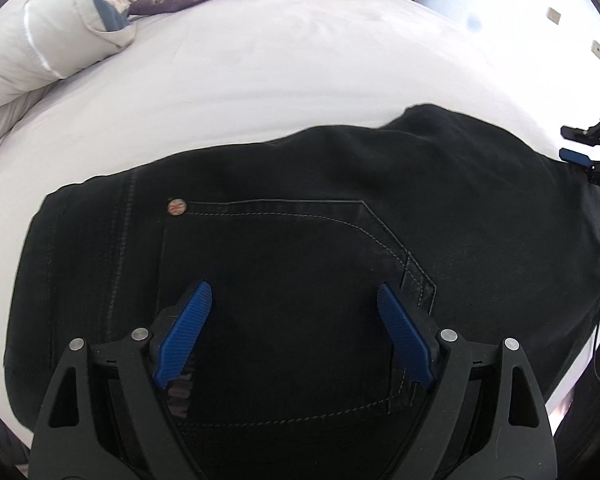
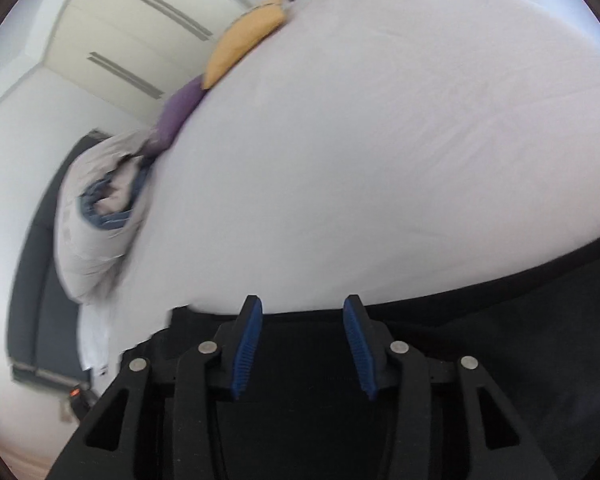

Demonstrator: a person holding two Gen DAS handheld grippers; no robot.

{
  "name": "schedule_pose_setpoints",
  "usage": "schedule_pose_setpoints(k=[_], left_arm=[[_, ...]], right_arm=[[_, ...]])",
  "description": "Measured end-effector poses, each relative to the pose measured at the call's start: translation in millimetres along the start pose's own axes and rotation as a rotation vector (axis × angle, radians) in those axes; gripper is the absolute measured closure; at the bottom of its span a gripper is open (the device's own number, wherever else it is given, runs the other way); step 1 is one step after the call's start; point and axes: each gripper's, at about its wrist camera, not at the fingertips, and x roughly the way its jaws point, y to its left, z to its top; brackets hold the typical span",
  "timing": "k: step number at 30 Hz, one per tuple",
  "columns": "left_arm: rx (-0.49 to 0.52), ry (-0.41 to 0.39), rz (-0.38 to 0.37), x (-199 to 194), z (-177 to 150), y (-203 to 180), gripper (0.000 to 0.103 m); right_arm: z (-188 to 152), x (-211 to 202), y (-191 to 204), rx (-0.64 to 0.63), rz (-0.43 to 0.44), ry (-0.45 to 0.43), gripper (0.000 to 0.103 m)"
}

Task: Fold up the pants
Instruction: 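Smooth the folded jeans with both tools near the back pocket, then grasp the jeans' leg hem with the right tool and lift it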

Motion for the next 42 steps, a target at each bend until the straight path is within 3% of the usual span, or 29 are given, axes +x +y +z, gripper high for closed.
schedule_pose_setpoints(k=[1,3,5,7,10,13,16,18,21,23,25,28,33,36,42], left_arm=[[-0.006,-0.003,-0.001,0,1,-2,0.017],[-0.003,0.006,0.006,6,1,-7,0.017],[0.006,0.019,0.025,14,1,-12,0.016],[-0.009,0.018,0.018,19,2,-13,0.015],[0.002,0.025,0.022,22,1,-14,0.015],[0.004,0.022,0.026,15,-2,-2,0.014],[0.003,0.026,0.043,7,-1,-3,0.014],[0.006,0.006,0.039,-6,-3,-9,0.014],[0.033,-0.043,0.005,-27,3,-31,0.014],[0.047,-0.083,-0.068,-37,11,-56,0.014],[0.061,-0.093,-0.139,-36,20,-83,0.014],[0.118,-0.084,-0.231,-27,31,-129,0.014],[0.204,-0.068,-0.315,-15,35,-194,0.014],[0.216,-0.015,-0.316,-3,30,-217,0.014],[0.201,0.044,-0.296,28,25,-216,0.014]], right_arm=[[-5,12,21,-0.038,0.069,0.047,0.045],[-23,43,59,-0.119,0.141,0.138,0.042],[-47,72,75,-0.123,0.139,0.237,0.042],[-71,80,64,-0.049,0.148,0.286,0.042],[-100,44,21,0.097,0.192,0.225,0.053],[-122,-8,-20,0.199,0.183,0.17,0.053],[-130,-79,-66,0.258,0.078,0.081,0.054],[-133,-135,-105,0.357,-0.009,-0.045,0.054],[-144,-215,-144,0.485,-0.155,-0.256,0.047],[-154,-247,-151,0.513,-0.114,-0.353,0.032],[-165,-258,-156,0.552,-0.049,-0.402,0.029],[-177,-245,-168,0.618,-0.018,-0.395,0.029],[-189,-215,-187,0.729,0.113,-0.444,0.028],[-178,-213,-195,0.727,0.137,-0.469,0.028],[-168,-201,-193,0.72,0.189,-0.523,0.028]])
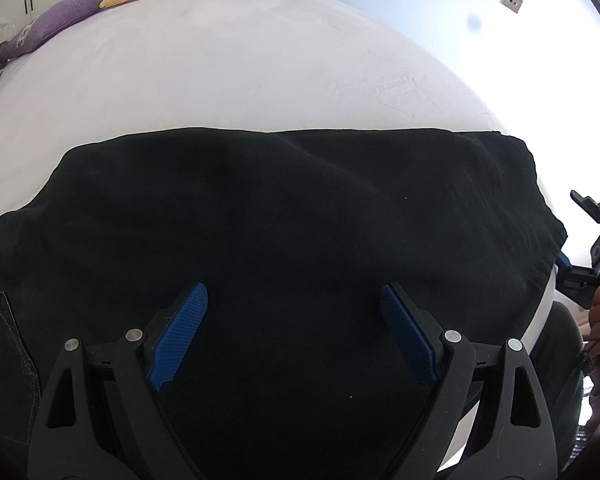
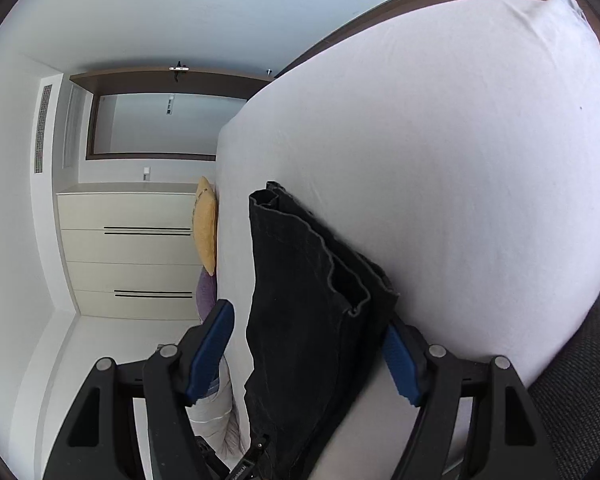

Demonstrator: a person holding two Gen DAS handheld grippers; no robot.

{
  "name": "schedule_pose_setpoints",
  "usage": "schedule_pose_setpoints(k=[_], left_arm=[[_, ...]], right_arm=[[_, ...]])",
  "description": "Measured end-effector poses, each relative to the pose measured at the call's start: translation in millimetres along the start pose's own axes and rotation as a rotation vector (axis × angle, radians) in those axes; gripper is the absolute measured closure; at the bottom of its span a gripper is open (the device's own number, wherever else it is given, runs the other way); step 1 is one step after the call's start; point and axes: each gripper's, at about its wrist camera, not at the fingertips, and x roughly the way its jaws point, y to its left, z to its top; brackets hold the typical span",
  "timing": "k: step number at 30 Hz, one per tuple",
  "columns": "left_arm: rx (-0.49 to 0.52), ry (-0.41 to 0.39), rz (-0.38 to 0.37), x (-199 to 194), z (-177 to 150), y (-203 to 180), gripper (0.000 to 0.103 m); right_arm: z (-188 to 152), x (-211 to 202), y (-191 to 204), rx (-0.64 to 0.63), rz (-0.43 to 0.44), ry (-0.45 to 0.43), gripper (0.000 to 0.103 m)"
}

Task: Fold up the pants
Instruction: 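Grasp the jeans' leg hem with the right tool and lift it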

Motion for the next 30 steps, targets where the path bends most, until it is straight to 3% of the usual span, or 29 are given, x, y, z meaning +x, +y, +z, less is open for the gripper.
schedule_pose_setpoints(k=[1,4,8,10,16,22,26,30], left_arm=[[0.006,0.002,0.009,11,7,20,0.014],[0.02,0.015,0.041,16,2,17,0.014],[0.012,0.027,0.066,22,4,12,0.014],[0.011,0.029,0.068,23,4,11,0.014],[0.009,0.03,0.063,26,4,17,0.014],[0.006,0.025,0.061,22,-1,29,0.014],[-0.004,0.015,0.05,21,-3,35,0.014],[-0.082,-0.018,-0.007,10,-7,52,0.014]], right_arm=[[0,1,0,0.0,0.008,-0.01,0.028],[2,5,5,-0.029,0.026,-0.04,0.034],[2,19,7,-0.06,-0.031,-0.022,0.08],[1,22,5,-0.047,-0.044,-0.04,0.084],[-3,22,17,-0.091,-0.091,-0.065,0.092],[-14,23,52,-0.225,-0.159,-0.082,0.093],[-41,34,101,-0.427,-0.193,-0.057,0.093],[-115,70,157,-0.798,-0.262,0.068,0.093]])
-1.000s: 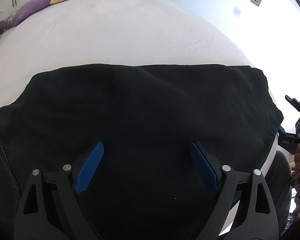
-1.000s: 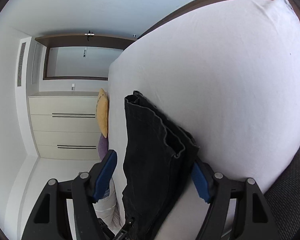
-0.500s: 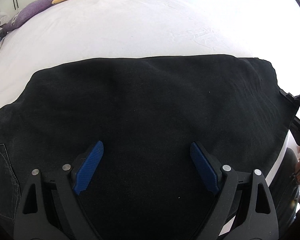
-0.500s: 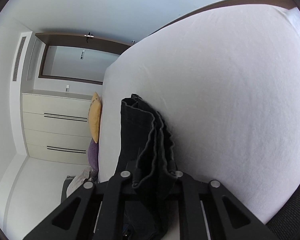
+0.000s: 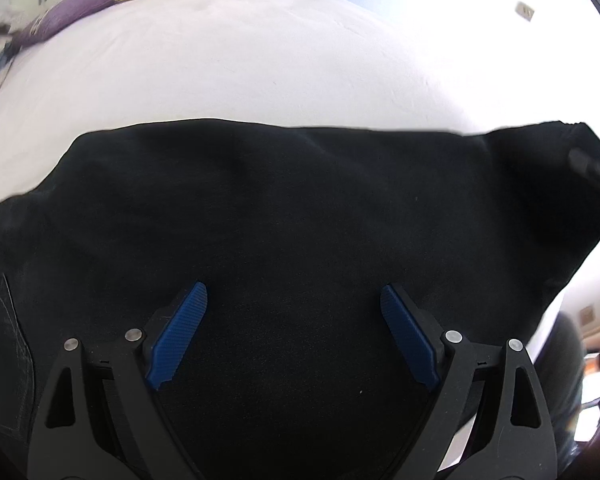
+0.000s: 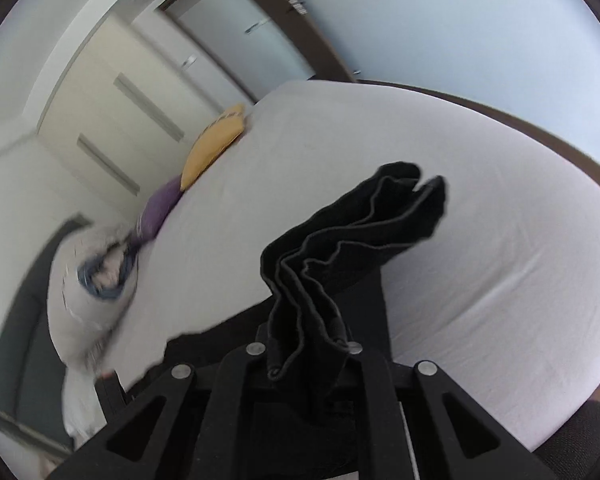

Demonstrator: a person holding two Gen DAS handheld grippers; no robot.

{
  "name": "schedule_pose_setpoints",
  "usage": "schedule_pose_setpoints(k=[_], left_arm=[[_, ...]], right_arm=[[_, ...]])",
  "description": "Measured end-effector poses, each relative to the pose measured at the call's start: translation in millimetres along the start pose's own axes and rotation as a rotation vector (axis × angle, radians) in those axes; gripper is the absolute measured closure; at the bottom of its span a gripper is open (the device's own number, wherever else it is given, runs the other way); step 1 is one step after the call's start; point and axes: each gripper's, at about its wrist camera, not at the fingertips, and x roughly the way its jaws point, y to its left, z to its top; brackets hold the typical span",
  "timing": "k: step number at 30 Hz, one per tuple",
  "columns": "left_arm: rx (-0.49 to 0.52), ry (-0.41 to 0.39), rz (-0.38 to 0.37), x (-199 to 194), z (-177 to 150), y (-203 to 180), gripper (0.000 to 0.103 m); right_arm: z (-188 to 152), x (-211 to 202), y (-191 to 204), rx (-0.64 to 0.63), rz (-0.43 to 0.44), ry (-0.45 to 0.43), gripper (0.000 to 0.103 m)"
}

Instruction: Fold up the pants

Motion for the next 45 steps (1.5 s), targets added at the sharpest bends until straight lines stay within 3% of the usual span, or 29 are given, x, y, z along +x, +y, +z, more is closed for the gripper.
schedule_pose_setpoints(k=[5,8,11,19,23,31,32,34,35,36,42,45], left_arm=[[-0.215,-0.037,-0.095,-25,-11,51,0.014],[-0.291,-0.036,-0.149,-34,-18,74,0.014],[-0.353,-0.026,-0.207,-37,-21,87,0.014],[-0.475,0.031,-0.329,-21,-15,101,0.013],[-0.52,0.089,-0.35,-9,0,111,0.006],[-0.516,0.183,-0.437,18,29,114,0.006],[-0.511,0.186,-0.438,22,32,114,0.009],[-0.503,0.194,-0.443,24,52,96,0.032],[-0.492,0.212,-0.447,28,55,95,0.068],[-0.486,0.231,-0.451,32,59,94,0.084],[-0.391,0.229,-0.455,30,78,98,0.095],[-0.265,0.222,-0.424,15,92,113,0.096]], right_arm=[[-73,50,102,-0.521,-0.119,0.177,0.093],[-105,68,115,-0.597,-0.143,0.237,0.093],[-121,71,122,-0.695,-0.183,0.231,0.093],[-110,63,124,-0.611,-0.158,0.196,0.093],[-111,64,129,-0.596,-0.15,0.179,0.093],[-108,56,134,-0.569,-0.12,0.151,0.093],[-108,56,135,-0.57,-0.121,0.15,0.093],[-107,55,137,-0.567,-0.117,0.15,0.093],[-107,55,138,-0.566,-0.115,0.149,0.093],[-106,55,139,-0.567,-0.114,0.149,0.093],[-103,57,150,-0.568,-0.095,0.154,0.093],[-105,50,152,-0.585,-0.064,0.16,0.093]])
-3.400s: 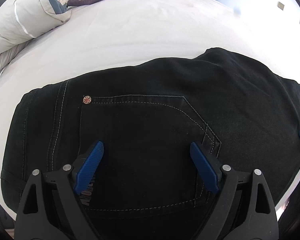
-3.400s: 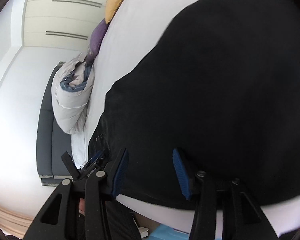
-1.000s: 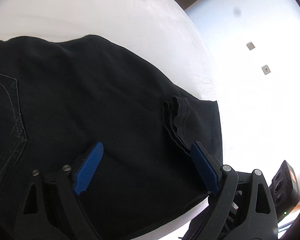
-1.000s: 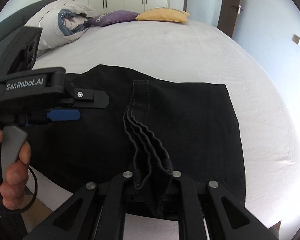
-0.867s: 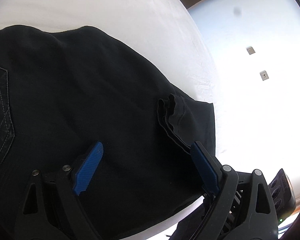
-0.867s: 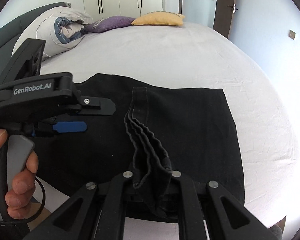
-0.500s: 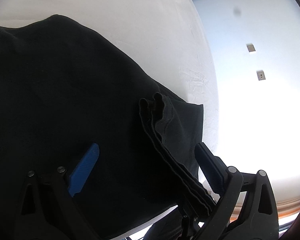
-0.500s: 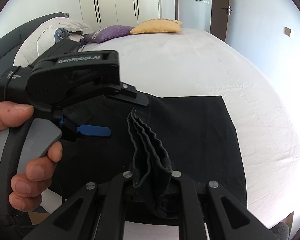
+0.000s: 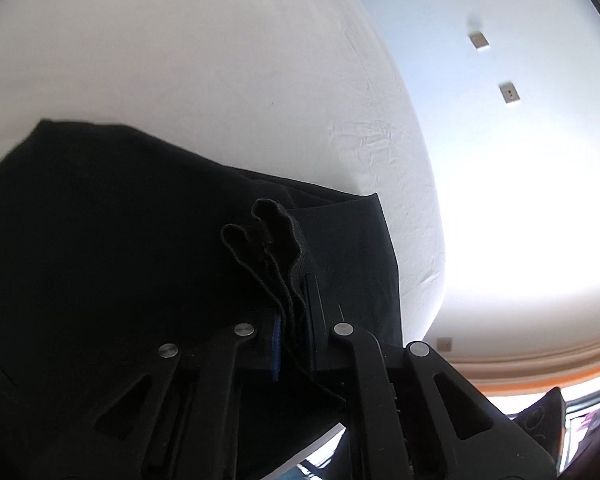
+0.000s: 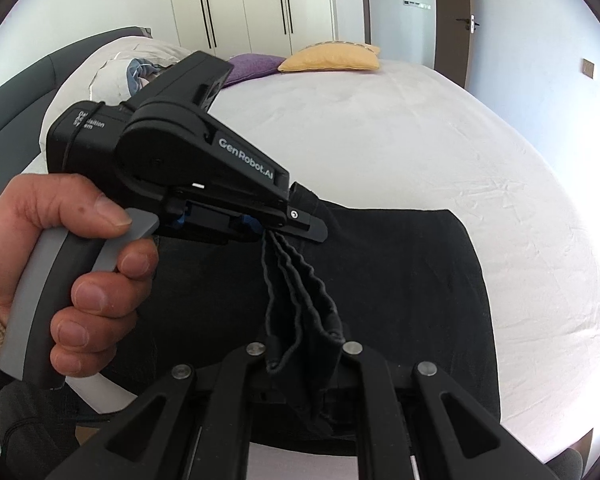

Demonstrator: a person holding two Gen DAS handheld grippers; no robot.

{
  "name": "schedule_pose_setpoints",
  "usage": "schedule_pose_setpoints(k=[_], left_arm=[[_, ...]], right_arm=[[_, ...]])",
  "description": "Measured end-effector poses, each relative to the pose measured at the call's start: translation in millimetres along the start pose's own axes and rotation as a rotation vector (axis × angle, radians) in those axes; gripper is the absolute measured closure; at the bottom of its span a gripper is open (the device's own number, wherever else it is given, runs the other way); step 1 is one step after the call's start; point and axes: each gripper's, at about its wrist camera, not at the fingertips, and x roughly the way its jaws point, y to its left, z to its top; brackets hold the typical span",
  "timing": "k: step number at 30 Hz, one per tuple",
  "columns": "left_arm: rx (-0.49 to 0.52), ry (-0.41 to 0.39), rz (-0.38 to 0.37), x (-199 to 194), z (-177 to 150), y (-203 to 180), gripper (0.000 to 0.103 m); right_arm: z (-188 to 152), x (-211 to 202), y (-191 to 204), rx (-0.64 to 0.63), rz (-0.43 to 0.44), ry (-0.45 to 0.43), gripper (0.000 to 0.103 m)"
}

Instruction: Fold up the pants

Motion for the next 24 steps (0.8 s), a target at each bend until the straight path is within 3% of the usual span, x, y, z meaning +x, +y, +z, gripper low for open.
schedule_pose_setpoints(k=[5,10,15,23,24], left_arm=[[0.11,0.015,0.074,-28,14,14,0.096],[0.095,0.039,0.128,-46,16,56,0.096],[0.062,0.051,0.153,-35,-1,95,0.096],[0.075,0.035,0.169,-39,-7,111,0.095],[0.068,0.032,0.168,-27,-4,115,0.095]], right_arm=[[12,9,34,-0.064,0.053,-0.001,0.093],[12,31,72,-0.126,0.099,0.037,0.092],[4,56,93,-0.133,0.139,0.106,0.091],[1,73,107,-0.135,0.165,0.157,0.089],[1,74,108,-0.136,0.167,0.16,0.088]])
